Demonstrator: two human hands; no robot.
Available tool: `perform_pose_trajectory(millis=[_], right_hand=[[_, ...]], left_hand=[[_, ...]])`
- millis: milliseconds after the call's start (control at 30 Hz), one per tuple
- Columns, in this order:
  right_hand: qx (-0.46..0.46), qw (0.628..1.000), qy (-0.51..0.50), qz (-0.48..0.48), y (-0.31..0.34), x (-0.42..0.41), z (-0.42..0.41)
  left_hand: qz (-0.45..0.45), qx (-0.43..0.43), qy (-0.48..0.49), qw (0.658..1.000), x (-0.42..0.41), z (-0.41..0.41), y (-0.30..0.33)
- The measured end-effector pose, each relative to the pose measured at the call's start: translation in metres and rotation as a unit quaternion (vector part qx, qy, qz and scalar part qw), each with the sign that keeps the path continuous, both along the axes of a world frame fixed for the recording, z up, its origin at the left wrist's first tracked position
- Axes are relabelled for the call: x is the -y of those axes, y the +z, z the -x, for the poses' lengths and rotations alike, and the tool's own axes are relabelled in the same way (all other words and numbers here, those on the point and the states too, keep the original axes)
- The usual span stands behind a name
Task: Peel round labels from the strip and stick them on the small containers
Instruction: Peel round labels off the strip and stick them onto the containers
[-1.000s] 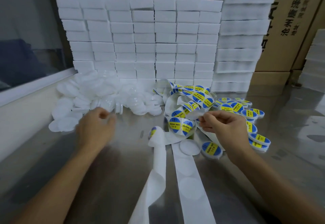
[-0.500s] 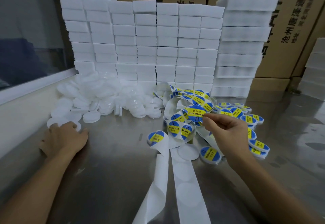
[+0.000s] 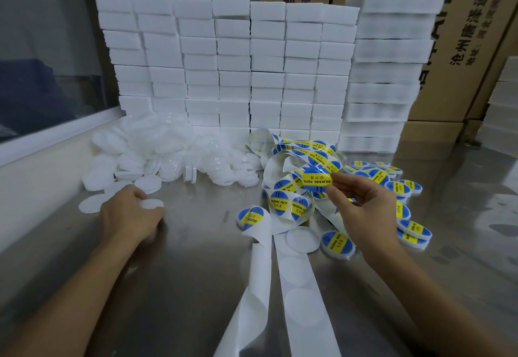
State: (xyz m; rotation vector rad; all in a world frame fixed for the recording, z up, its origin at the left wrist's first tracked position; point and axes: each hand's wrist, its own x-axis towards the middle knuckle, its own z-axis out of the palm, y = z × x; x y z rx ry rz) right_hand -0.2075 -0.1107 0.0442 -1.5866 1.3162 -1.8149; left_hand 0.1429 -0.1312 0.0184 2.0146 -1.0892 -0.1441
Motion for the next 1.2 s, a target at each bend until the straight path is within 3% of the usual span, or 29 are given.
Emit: perform_pose_trajectory(millis=[133, 333, 433, 567, 700, 1000, 1100, 1200], right_hand=[[-0.003, 1.0, 0.0, -0.007, 0.0, 0.0, 0.0], [-0.016, 1.0, 0.012, -0.015, -0.001, -0.005, -0.005], [-0.009, 0.999, 0.037, -0.031, 0.002, -0.008, -0.008], [0.017, 0.991, 0.118, -0.058, 0.006, -0.017, -0.017], [0.091, 0.973, 0.195, -0.083, 0.008, -0.026, -0.03], [0.143, 0.954, 0.244, -0.1, 0.007, -0.025, -0.035], [0.152, 0.951, 0.246, -0.107, 0.006, -0.024, -0.034], [0.167, 0.952, 0.236, -0.098, 0.007, -0.022, -0.031]], left_hand=[[0.039, -0.037, -0.047, 0.997, -0.004, 0.023, 0.003], [0.168, 0.0, -0.122, 0.978, -0.015, 0.067, 0.019], [0.266, 0.044, -0.178, 0.946, -0.028, 0.095, 0.029], [0.36, 0.134, -0.296, 0.875, -0.047, 0.125, 0.031], [0.364, 0.2, -0.35, 0.839, -0.055, 0.139, 0.028], [0.352, 0.209, -0.402, 0.819, -0.059, 0.144, 0.025], [0.344, 0.146, -0.406, 0.834, -0.06, 0.146, 0.024], [0.292, -0.112, -0.403, 0.86, -0.061, 0.151, 0.029]])
